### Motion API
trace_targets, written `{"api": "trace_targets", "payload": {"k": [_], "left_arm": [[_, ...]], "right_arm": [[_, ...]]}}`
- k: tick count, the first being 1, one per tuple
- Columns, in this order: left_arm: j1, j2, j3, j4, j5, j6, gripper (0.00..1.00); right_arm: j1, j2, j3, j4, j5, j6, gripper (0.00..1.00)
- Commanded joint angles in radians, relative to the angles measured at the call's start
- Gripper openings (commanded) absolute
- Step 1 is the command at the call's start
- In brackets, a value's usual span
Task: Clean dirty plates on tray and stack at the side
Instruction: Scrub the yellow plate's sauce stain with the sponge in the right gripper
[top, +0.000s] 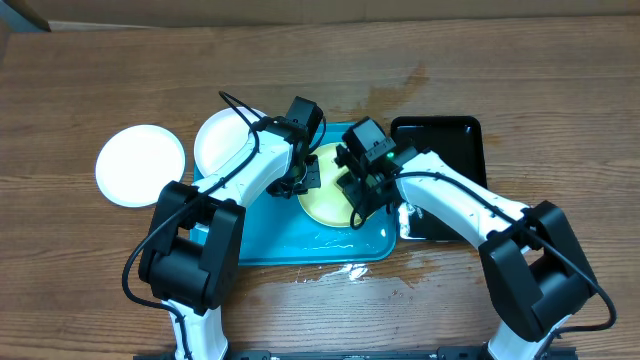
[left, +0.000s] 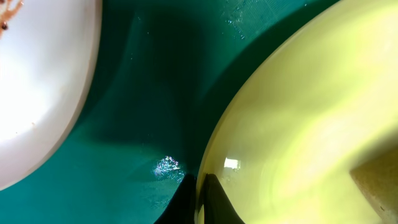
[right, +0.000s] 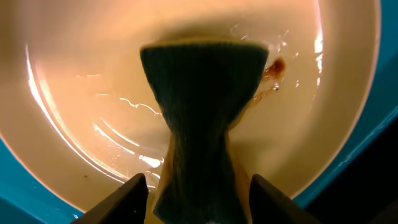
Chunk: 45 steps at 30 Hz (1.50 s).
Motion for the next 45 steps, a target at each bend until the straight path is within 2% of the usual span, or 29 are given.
{"api": "trace_targets", "payload": {"k": [1,5,8,9,11,14,17,22,25,26,28,30,34,38,40,45], "left_arm": [[0.002,0.01,-0.013,0.001,0.002,0.023,0.04],[0.002,0.01,-0.013,0.001,0.001,0.023,0.04],[0.002,0.01,-0.013,0.001,0.001,0.023,0.04],[0.002,0.01,-0.013,0.001,0.001,0.023,0.04],[0.002,0.01,-0.013,0.001,0.001,0.023,0.04],[0.002,0.01,-0.013,0.001,0.002,0.023,0.04],[0.002,0.01,-0.013,0.0,0.002,0.023,0.04],[0.002,0.01,-0.013,-0.001,0.002,0.023,0.04],[0.002,0.01,-0.013,-0.001,0.002,0.023,0.04],[0.002,0.01,-0.013,0.0,0.003,0.023,0.04],[0.002,0.01,-0.013,0.0,0.003,0.023,0.04],[0.002,0.01,-0.013,0.0,0.004,0.023,0.04],[0.002,0.01,-0.013,0.0,0.004,0.023,0.04],[0.002,0.01,-0.013,0.0,0.004,0.023,0.04],[0.002,0.01,-0.013,-0.001,0.004,0.023,0.04],[0.002,0.01,-0.013,0.0,0.004,0.023,0.04]], "right_arm": [[-0.001,0.003,-0.023,0.017,0.006,0.0,0.49],[-0.001,0.003,-0.039,0.042,-0.018,0.0,0.36],[0.0,0.003,-0.049,0.051,-0.036,0.0,0.32],[-0.001,0.003,-0.055,0.051,-0.035,0.0,0.35],[-0.001,0.003,-0.066,0.062,-0.035,0.0,0.47],[-0.001,0.003,-0.07,0.072,-0.035,0.0,0.51],[-0.001,0.003,-0.07,0.078,-0.035,0.0,0.5],[-0.001,0.003,-0.07,0.078,-0.035,0.0,0.33],[-0.001,0.003,-0.071,0.064,-0.036,0.005,0.3],[-0.001,0.003,-0.071,0.063,-0.036,0.007,0.33],[-0.001,0.003,-0.071,0.063,-0.035,0.02,0.54],[-0.001,0.003,-0.071,0.068,-0.035,0.027,0.61],[-0.001,0.003,-0.071,0.104,-0.035,0.026,0.62],[-0.001,0.003,-0.071,0.137,-0.035,0.026,0.57],[-0.001,0.003,-0.071,0.132,-0.035,0.027,0.53],[-0.001,0.003,-0.071,0.09,-0.035,0.027,0.51]]}}
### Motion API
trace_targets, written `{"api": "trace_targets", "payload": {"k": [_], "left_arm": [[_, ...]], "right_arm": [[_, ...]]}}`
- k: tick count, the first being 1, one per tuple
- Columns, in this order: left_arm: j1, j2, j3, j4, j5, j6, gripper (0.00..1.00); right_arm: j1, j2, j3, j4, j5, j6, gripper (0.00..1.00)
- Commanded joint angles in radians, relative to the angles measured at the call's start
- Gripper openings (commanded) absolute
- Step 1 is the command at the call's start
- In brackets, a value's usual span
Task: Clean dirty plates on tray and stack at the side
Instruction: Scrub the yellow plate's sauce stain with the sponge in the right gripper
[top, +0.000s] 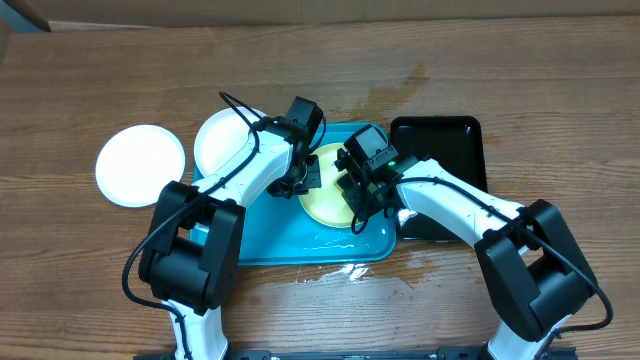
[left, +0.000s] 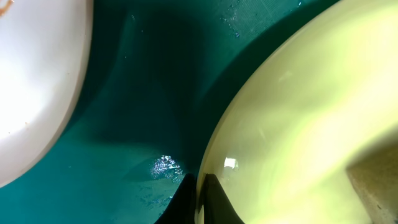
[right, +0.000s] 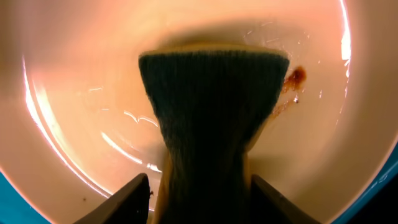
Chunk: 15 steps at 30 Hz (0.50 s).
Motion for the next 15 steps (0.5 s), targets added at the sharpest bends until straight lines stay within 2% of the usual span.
{"api": "trace_targets", "payload": {"k": [1,4,9,15], "left_arm": [[0.002,0.01,-0.013,0.0,-0.007,0.022,0.04],[0.002,0.01,-0.013,0.0,-0.007,0.022,0.04],[0.002,0.01,-0.013,-0.001,-0.007,0.022,0.04],[0.002,0.01,-0.013,-0.001,-0.007,0.022,0.04]], "right_arm": [[-0.001,0.002,-0.006,-0.012,-0.008,0.001,0.5],[-0.001,0.002,-0.006,-0.013,-0.007,0.001,0.46],[-0.001,0.002,-0.006,0.0,-0.007,0.001,0.28],[-0.001,0.002,-0.06,0.061,-0.007,0.001,0.18]]}}
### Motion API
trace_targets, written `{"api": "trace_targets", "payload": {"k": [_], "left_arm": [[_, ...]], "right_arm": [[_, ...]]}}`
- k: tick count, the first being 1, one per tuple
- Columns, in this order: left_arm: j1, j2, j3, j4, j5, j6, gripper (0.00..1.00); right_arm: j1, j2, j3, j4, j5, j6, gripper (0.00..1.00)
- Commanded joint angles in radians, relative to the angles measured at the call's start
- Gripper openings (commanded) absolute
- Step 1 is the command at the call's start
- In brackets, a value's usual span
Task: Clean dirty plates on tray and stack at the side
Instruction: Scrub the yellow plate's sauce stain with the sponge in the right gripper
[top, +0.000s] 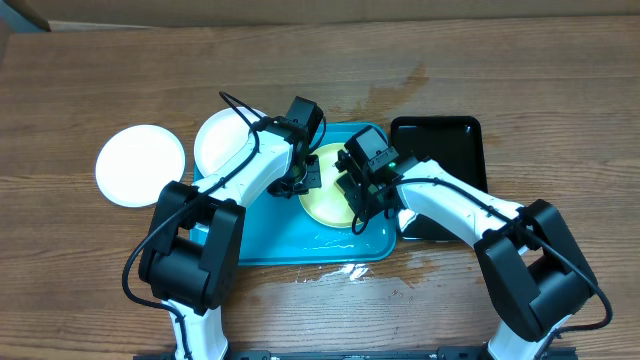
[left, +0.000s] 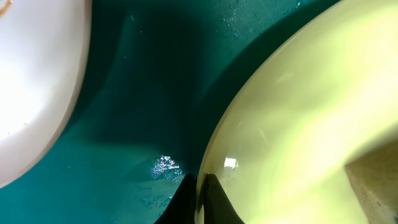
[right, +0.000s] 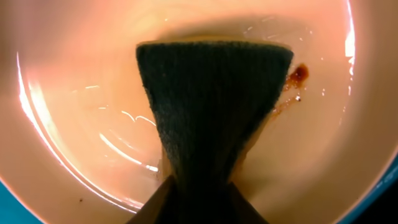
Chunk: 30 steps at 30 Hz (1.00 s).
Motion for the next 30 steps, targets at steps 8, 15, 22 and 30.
{"api": "trace_targets", "payload": {"k": [8,15,22,30], "left_arm": [[0.002,0.01,-0.013,-0.003,-0.007,0.02,0.04],[0.002,0.01,-0.013,-0.003,-0.007,0.02,0.04],[0.002,0.01,-0.013,-0.006,-0.007,0.021,0.04],[0.002,0.01,-0.013,-0.018,-0.007,0.039,0.04]], "right_arm": [[-0.001,0.002,-0.084,0.085,0.036,0.0,0.1],[-0.001,0.002,-0.084,0.126,0.079,0.0,0.06],[-0.001,0.002,-0.088,0.13,0.088,0.027,0.04],[-0.001,0.002,-0.114,0.21,0.135,0.029,0.04]]}}
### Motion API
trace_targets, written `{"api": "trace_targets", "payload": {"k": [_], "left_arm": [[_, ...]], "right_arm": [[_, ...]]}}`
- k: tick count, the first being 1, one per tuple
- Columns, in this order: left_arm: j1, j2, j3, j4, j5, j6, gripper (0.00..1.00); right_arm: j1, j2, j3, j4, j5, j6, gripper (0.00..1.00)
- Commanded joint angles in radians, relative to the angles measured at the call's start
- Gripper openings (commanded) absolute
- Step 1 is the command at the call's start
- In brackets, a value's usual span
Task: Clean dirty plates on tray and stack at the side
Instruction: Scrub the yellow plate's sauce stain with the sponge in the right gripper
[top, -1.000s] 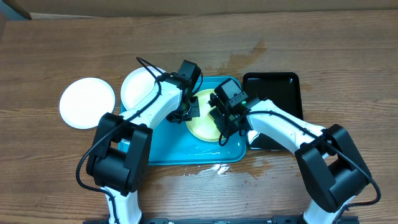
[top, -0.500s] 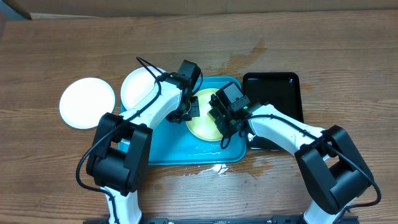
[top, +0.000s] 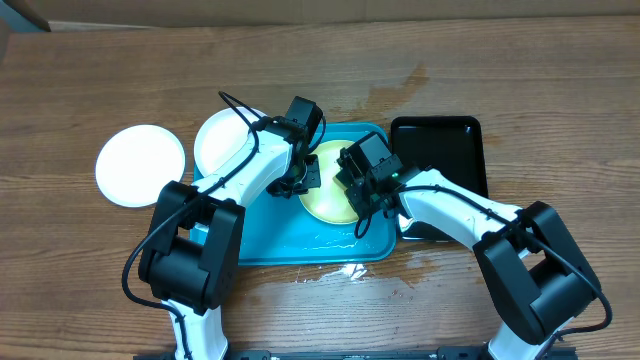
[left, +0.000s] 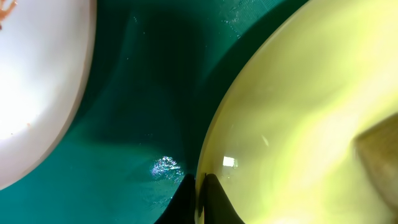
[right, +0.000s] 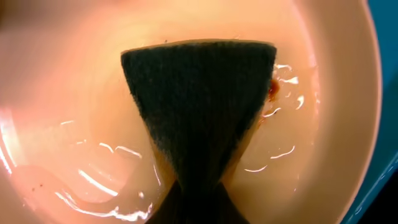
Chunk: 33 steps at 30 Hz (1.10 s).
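A pale yellow plate lies on the teal tray. My left gripper is shut on the plate's left rim. My right gripper is shut on a dark green sponge, pressed flat on the wet plate. A brown stain shows at the sponge's right edge. A dirty white plate rests on the tray's far left corner and appears in the left wrist view.
A clean white plate sits on the wooden table left of the tray. A black tray lies right of the teal one, partly under my right arm. Water is spilled by the teal tray's front edge.
The sponge in my right gripper has shifted to the right on the yellow plate, now covering most of the brown stain. The left gripper still pinches the rim.
Throughout, my left gripper stayed shut on the yellow plate's rim and my right gripper held the sponge on the plate. The sponge sat left of the brown stain at each earlier moment, and now lies against it; the stain looks smaller.
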Motion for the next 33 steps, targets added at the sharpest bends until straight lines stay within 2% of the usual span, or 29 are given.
{"api": "trace_targets", "payload": {"k": [1,33], "left_arm": [[0.0,0.01,-0.013,-0.015,-0.007,0.039,0.04],[-0.001,0.01,-0.013,-0.022,-0.006,0.064,0.04]], "right_arm": [[-0.001,0.014,-0.031,0.019,0.055,0.007,0.04],[-0.003,0.015,-0.031,0.159,0.127,0.003,0.04]]}}
